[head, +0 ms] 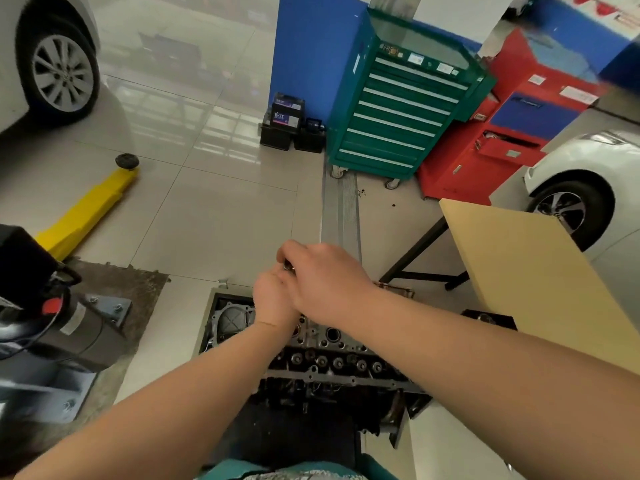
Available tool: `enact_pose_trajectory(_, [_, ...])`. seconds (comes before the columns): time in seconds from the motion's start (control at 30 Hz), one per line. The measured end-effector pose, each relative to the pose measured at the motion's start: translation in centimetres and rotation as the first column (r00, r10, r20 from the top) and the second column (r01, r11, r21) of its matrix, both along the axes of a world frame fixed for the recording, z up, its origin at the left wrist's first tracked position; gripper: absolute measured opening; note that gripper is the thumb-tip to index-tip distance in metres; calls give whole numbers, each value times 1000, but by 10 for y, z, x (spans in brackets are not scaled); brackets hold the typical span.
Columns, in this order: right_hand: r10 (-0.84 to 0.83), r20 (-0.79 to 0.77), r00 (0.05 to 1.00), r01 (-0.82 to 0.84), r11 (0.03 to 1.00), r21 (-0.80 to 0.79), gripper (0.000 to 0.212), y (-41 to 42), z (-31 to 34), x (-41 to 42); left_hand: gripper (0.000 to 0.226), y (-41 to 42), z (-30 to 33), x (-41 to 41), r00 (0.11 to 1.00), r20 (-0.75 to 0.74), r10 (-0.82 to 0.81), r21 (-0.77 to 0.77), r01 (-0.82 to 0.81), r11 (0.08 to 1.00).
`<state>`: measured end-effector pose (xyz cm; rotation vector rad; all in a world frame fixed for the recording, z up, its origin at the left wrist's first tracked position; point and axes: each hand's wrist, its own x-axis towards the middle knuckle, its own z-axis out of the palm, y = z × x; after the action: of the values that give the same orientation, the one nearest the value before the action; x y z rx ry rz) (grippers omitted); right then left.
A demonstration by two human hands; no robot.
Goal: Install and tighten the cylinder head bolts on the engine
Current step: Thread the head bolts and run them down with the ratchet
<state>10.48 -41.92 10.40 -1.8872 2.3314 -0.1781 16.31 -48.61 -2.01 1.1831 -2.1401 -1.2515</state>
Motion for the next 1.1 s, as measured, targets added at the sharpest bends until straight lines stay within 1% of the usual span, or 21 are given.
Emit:
enact_pose_trajectory(0.07, [15,5,1000,-15,1000,10,25,-3,3,-3,33,-27,3,9,957,-15,-290,38,290,956])
enact_pose_trajectory(0.13, [100,-14,995,-99,993,70,23,-7,7,-9,16,-52,18,19,836,-126,-534,222,549,806])
enact_pose_trajectory(0.2, [177,-5,984,-175,975,140,20,-10,11,-13,16,-66,20,21,758,-170,-630,285,649,705])
enact_pose_trajectory(0.23, [192,-10,981,-188,969,161,18,-11,13,-15,20,-67,20,22,763,-177,-622,288,645,708])
enact_pose_trajectory(0.27, [191,-29,981,-184,968,169,18,-13,13,-16,23,-64,19,23,795,-202,-571,274,606,747])
enact_pose_trajectory(0.33, [144,-80,986,-132,981,139,23,-13,11,-15,11,-43,9,29,909,-275,-314,264,386,884])
enact_pose_trajectory(0.37, [99,-98,990,-88,990,109,29,-13,9,-14,5,-28,4,32,941,-302,-154,299,247,922])
enact_pose_trajectory(0.43, [22,-165,986,-13,998,58,39,-9,4,-10,20,5,1,30,940,-335,57,349,68,935])
enact_pose_trajectory(0.5, [-5,-259,966,18,999,49,43,-7,1,-3,24,20,-14,15,965,-249,76,229,-17,973])
enact_pose_trajectory(0.53, [-19,-284,959,36,998,56,43,-7,1,-2,23,23,-11,5,997,-54,52,80,-47,996])
enact_pose_trajectory(0.57, [-36,-296,954,56,997,60,42,-8,2,-2,23,19,-6,2,995,3,96,124,-95,988])
enact_pose_trajectory(0.6, [-44,-293,955,62,997,53,39,-8,4,-5,27,7,-6,-1,990,131,52,15,-54,998])
enact_pose_trajectory(0.63, [-26,-272,962,39,998,45,34,-9,6,-7,30,-7,-4,-4,990,114,-77,55,71,996])
enact_pose_trajectory(0.73, [149,-119,982,-132,982,135,24,-8,14,-14,16,-45,9,9,869,-175,-463,297,495,817])
enact_pose_trajectory(0.8, [188,-82,979,-168,964,207,24,-10,15,-13,21,-59,13,16,782,-280,-556,416,621,664])
enact_pose_trajectory(0.83, [176,-103,979,-150,963,222,23,-11,15,-11,28,-58,12,18,785,-276,-554,405,618,674])
enact_pose_trajectory(0.87, [160,-129,979,-129,966,224,22,-11,13,-9,29,-54,10,20,815,-236,-530,345,580,738])
enact_pose_trajectory(0.93, [137,-158,978,-103,974,203,16,-12,10,-6,19,-33,1,24,950,-163,-266,266,302,915])
enact_pose_trajectory(0.97, [125,-164,978,-92,976,196,13,-12,8,-3,19,-17,-4,27,978,-170,-118,258,160,953])
enact_pose_trajectory(1.07, [83,-173,981,-55,985,162,18,-12,6,5,29,21,-1,19,927,-343,155,429,7,903])
enact_pose_trajectory(1.1, [57,-179,982,-29,988,154,17,-12,5,7,30,26,0,11,909,-335,249,489,-58,870])
